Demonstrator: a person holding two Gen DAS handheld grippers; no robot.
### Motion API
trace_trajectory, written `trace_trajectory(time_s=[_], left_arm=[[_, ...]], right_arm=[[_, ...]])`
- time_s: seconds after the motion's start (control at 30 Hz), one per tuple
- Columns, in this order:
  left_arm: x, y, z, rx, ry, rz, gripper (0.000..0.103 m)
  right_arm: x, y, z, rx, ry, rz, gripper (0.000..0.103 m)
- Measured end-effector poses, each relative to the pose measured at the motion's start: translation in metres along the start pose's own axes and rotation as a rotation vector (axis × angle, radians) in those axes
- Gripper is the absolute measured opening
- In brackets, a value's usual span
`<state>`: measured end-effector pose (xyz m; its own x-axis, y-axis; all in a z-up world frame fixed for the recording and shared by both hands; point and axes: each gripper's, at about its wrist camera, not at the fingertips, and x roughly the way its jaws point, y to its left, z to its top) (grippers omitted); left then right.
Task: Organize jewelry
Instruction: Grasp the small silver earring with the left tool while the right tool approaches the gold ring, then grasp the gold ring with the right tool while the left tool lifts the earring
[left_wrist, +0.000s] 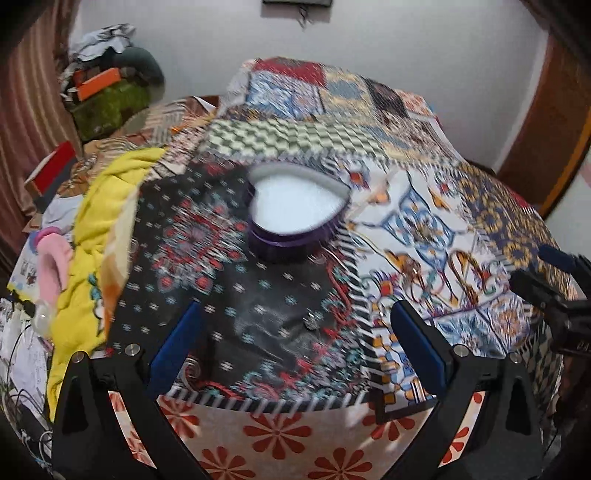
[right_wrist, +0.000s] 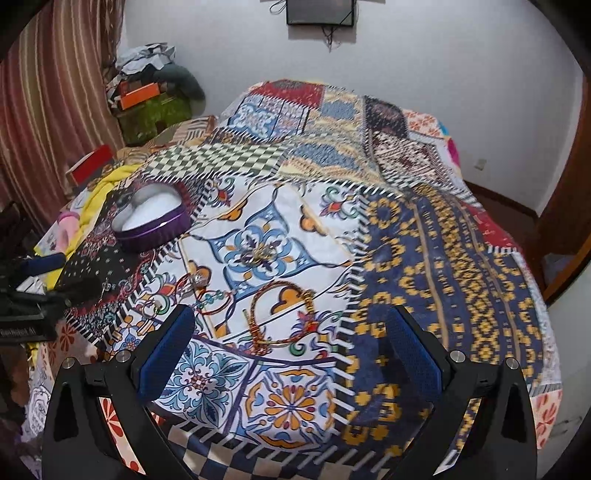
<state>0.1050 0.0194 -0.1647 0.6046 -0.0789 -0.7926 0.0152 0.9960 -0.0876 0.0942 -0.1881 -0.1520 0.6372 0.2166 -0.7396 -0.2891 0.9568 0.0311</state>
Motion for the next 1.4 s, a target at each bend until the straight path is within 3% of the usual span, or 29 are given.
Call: trace_trajectory(time_s=[0.2,0.33,0.4,0.53,0.83,1.2,1.4], left_arm=[[0.016,-0.016,-0.005,0.057,0.056,-0.044,0.084],[0.022,-0.006,-0.005,0.015,0.075,-0.036,0.069],[0.021,0.003,-0.005,-0.018,0.069,-0.031,0.066],[0.019,0.012,-0.005,-0.038,0.063,-0.033,0.048],[0.02,0.007,-0.01,-0.011,0.055,-0.083,0.012],[0.011,0.016,-0.013,-0.027,0.035,-0.148,0.006],[0.004,0.021,-0.012,-0.036,0.013,-0.163,0.006]], right_arm=[[0.01,0.002,-0.002,0.007,0.029,0.019,0.1],[0.014,0.006,-0.001,0.011,0.046,0.066,0.096],[0.016,0.012,0.0,0.01,0.053,0.093,0.093],[0.018,0.025,0.001,-0.001,0.05,0.128,0.089],[0.028,0.057,-0.001,-0.037,0.09,0.206,0.064],[0.048,0.087,-0.001,-0.058,0.173,0.287,0.038],[0.06,0.094,-0.001,-0.068,0.2,0.269,0.037]])
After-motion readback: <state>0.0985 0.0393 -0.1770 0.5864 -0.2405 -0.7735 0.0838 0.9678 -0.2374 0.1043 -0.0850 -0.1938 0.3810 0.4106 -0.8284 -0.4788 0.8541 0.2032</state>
